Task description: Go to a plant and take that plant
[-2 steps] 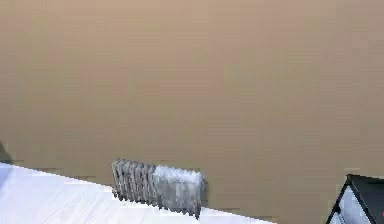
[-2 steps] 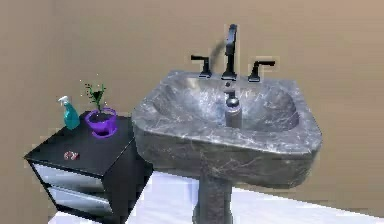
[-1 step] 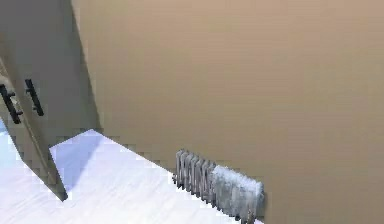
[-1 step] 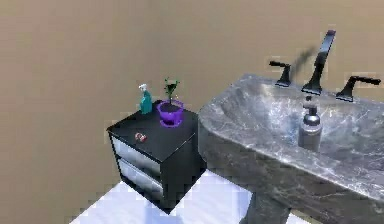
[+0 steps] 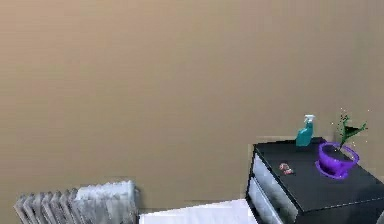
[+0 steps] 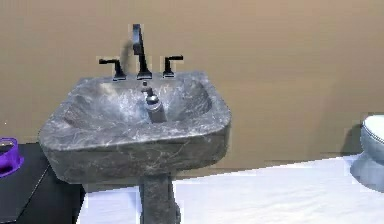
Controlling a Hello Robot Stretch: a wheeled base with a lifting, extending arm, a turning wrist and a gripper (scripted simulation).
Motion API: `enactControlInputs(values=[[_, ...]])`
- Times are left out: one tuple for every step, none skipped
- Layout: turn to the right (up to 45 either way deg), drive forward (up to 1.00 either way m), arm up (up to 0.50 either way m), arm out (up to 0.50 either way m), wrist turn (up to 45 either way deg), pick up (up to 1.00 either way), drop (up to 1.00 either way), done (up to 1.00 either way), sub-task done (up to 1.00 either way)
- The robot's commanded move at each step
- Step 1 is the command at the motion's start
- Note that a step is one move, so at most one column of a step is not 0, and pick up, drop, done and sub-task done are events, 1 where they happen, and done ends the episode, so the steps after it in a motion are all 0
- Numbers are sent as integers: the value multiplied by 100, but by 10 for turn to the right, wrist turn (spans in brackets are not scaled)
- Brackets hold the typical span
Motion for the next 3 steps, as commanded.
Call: enactControlInputs(values=[[60, 0, 0, 0, 0, 0, 0, 0, 0], [0, 90, 0, 0, 0, 0, 0, 0, 0], [210, 0, 0, 0, 0, 0, 0, 0, 0]])
